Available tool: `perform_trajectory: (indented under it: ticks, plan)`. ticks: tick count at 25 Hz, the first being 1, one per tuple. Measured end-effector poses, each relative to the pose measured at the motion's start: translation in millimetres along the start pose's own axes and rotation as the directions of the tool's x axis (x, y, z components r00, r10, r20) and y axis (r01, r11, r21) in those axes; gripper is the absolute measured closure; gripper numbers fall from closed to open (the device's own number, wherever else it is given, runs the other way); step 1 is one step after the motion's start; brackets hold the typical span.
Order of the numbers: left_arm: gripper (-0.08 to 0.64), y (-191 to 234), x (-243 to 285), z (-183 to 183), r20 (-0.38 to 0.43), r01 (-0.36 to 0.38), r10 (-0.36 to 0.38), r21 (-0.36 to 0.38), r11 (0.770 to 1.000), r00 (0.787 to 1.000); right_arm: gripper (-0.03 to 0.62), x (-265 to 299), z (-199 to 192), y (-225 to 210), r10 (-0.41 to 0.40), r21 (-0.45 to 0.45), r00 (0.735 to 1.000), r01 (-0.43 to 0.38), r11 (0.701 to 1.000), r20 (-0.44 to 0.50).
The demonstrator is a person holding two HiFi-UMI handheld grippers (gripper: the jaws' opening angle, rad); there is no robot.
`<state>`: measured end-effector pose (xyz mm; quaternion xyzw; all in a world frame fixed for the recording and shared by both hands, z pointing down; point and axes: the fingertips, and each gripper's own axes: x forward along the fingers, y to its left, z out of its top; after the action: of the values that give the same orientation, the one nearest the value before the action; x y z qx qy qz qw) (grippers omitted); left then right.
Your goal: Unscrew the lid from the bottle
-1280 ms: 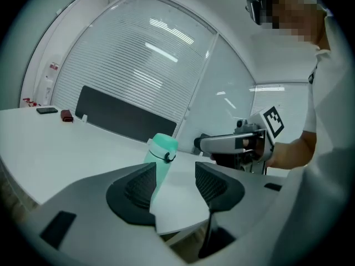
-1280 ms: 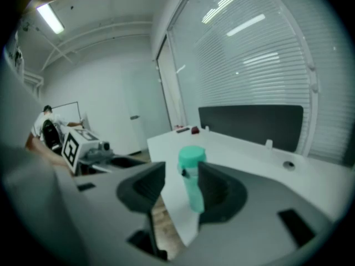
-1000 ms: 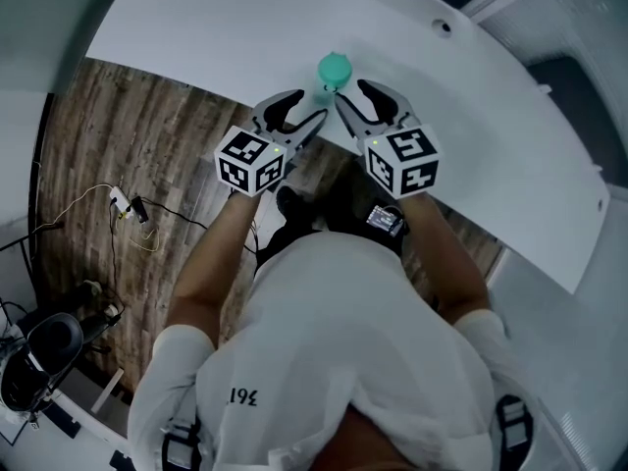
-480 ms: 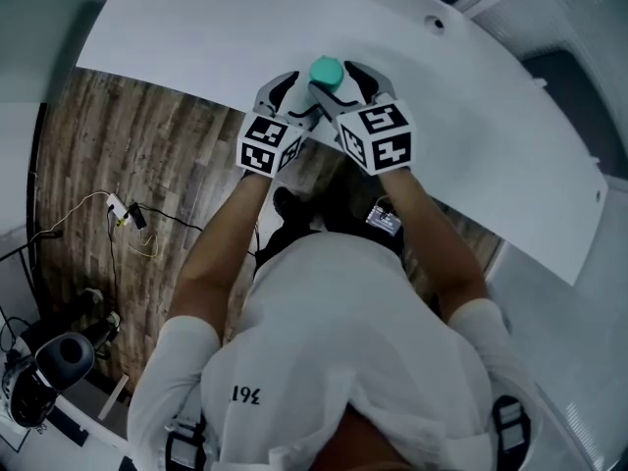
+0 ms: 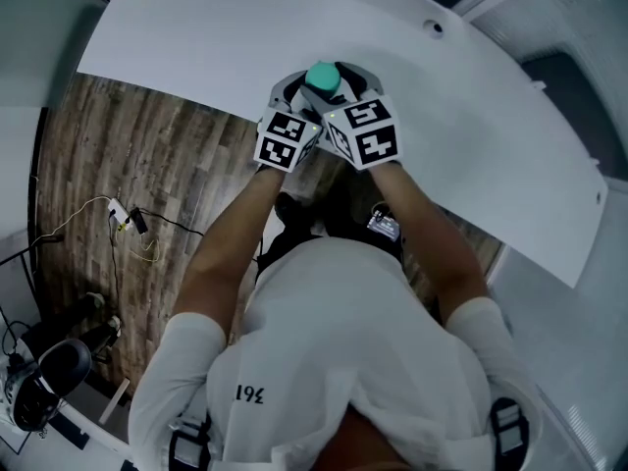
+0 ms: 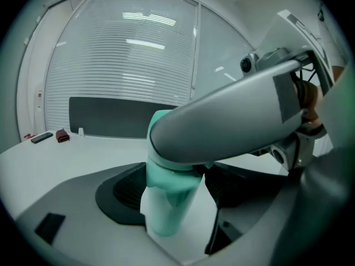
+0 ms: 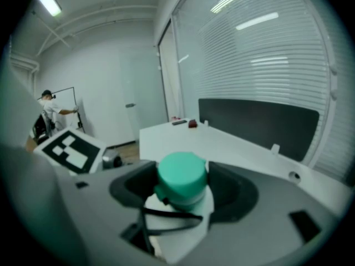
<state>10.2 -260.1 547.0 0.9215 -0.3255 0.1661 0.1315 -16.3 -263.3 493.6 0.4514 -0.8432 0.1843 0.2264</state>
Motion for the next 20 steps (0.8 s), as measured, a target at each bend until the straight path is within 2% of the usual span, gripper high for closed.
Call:
perform_trajectory:
  ticks: [5,10,15,20]
  plan:
    - [0.227,9,6,4,0.012,-0.074,0.074,-0.032,0.997,0.997,0.302,5,2,-3,-0.055,0.002,0.998,0.055,0.998,0.004]
    - [0.229,7,8,4,0.005,-0.062,0.062,-0.024,0.998,0.998,0.302,4,1,-5,-0.046,-0.026,0.999,0.046,0.999,-0.005]
    - [0.23,-1,5,3,-0.009,0.056,-0.056,0.032,0.998,0.998,0.301,0,-1,2,0.025,-0.117,0.999,-0.027,0.993,-0.024]
    - [0.23,-12,2,1,-0.055,0.236,-0.231,0.102,0.966,0.971,0.301,-4,-5,5,0.119,-0.155,0.99,-0.129,0.979,-0.072]
